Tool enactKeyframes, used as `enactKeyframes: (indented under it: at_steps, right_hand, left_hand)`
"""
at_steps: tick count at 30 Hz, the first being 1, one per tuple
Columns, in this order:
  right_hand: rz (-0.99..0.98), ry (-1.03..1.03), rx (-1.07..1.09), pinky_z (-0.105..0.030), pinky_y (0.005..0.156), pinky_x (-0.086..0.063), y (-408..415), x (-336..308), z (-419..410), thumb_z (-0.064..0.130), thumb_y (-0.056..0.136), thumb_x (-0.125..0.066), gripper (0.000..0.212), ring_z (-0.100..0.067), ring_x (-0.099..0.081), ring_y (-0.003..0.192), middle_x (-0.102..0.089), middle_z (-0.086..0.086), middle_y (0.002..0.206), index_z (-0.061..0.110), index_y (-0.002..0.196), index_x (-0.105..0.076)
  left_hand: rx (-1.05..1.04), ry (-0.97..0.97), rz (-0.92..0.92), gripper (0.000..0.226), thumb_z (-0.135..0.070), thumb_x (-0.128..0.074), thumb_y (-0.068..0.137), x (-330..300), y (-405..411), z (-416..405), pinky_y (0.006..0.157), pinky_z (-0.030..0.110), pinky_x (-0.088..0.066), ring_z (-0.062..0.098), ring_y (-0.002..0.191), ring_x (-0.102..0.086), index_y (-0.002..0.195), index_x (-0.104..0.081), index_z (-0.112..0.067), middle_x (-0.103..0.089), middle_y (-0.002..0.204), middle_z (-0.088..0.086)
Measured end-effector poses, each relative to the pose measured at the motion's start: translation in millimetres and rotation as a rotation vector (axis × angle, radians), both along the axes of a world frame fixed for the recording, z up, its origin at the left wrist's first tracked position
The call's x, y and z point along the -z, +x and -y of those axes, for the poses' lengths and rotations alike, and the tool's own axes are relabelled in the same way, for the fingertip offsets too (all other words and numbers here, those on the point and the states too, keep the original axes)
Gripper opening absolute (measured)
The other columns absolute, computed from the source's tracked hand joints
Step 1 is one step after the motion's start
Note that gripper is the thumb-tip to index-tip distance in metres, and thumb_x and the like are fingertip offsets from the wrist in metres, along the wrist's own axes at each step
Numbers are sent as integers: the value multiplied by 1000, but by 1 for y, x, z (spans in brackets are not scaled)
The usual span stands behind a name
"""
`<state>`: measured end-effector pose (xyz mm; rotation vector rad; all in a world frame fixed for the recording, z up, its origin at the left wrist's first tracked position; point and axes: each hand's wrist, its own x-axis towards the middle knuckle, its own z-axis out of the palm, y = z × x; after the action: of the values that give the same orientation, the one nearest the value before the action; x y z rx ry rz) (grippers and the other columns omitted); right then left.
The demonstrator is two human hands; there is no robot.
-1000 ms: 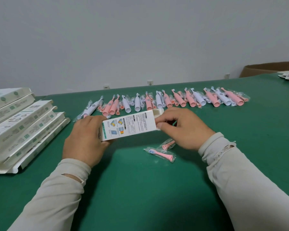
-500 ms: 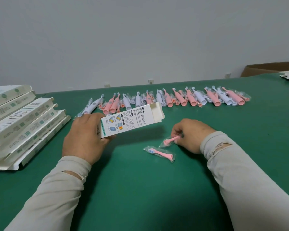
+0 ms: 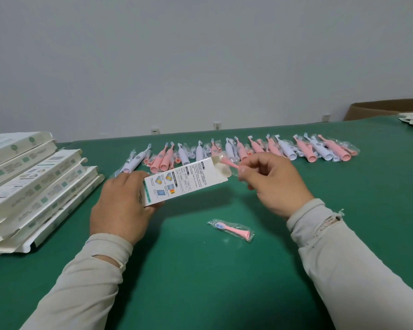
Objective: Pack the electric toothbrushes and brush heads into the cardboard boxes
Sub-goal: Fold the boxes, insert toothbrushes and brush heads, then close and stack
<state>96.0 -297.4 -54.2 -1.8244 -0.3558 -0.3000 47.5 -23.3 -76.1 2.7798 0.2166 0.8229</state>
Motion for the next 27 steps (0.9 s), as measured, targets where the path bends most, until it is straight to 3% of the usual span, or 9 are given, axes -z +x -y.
enactKeyframes:
  at_steps: [2, 5, 8, 13, 17, 20, 24, 27]
  right_hand:
    - [25, -99, 50, -26, 69, -45, 3, 4, 4, 17, 92, -69, 12, -8, -55, 69, -67, 7, 78, 23, 82, -69]
    - [107, -283, 147, -22, 67, -40, 2, 2, 9, 23, 93, -67, 14, 1, -53, 68, -61, 20, 73, 30, 80, -66]
    - [139, -379, 184, -20, 64, -39, -1, -3, 10, 26, 94, -64, 16, 2, -53, 69, -62, 22, 77, 34, 80, -64]
    - [110, -622, 246, -33, 73, -52, -5, -9, 5, 26, 98, -57, 14, -11, -60, 75, -66, 12, 84, 29, 87, -65]
    - [111, -600, 261, -31, 74, -49, -4, -9, 9, 24, 99, -58, 13, -8, -55, 76, -61, 12, 84, 26, 88, -66]
    - [232, -615, 135, -18, 73, -38, -8, -10, 6, 29, 99, -58, 10, 0, -48, 81, -49, 17, 90, 26, 93, -66]
    - [284, -687, 131, -21, 78, -40, -9, -7, 0, 30, 98, -59, 14, -10, -51, 87, -49, 9, 97, 23, 103, -70]
    - [279, -534, 122, -12, 71, -36, -11, -4, -7, 27, 95, -64, 6, -3, -51, 81, -51, 15, 90, 29, 96, -69]
  left_hand:
    - [-6, 12, -16, 54, -49, -78, 77, 0, -1, 2, 76, 50, -52, 24, 109, -47, 121, -56, -28, -58, 114, -2]
    - [-20, -5, -19, 50, -47, -78, 78, 0, -1, 1, 74, 48, -51, 24, 106, -47, 118, -55, -27, -57, 113, -2]
    - [-14, -5, -17, 49, -46, -79, 77, 0, -1, 0, 74, 47, -51, 24, 103, -48, 116, -55, -27, -58, 110, -1]
    - [32, 34, -29, 53, -47, -78, 77, 2, 0, 0, 76, 46, -50, 24, 107, -46, 122, -56, -29, -58, 114, -2]
    - [71, 46, -48, 56, -48, -78, 76, 4, -1, 2, 75, 42, -49, 21, 110, -47, 125, -55, -33, -57, 118, -5]
    - [80, 35, -44, 55, -45, -79, 75, 4, 0, 3, 76, 44, -50, 23, 110, -47, 124, -57, -31, -57, 118, -3]
    - [84, 45, -42, 54, -42, -80, 75, 3, -1, 3, 78, 46, -51, 25, 110, -48, 123, -58, -29, -58, 119, -2]
    - [98, 61, -32, 55, -40, -81, 74, 4, -1, 7, 80, 43, -47, 24, 114, -47, 123, -58, -29, -59, 120, -2]
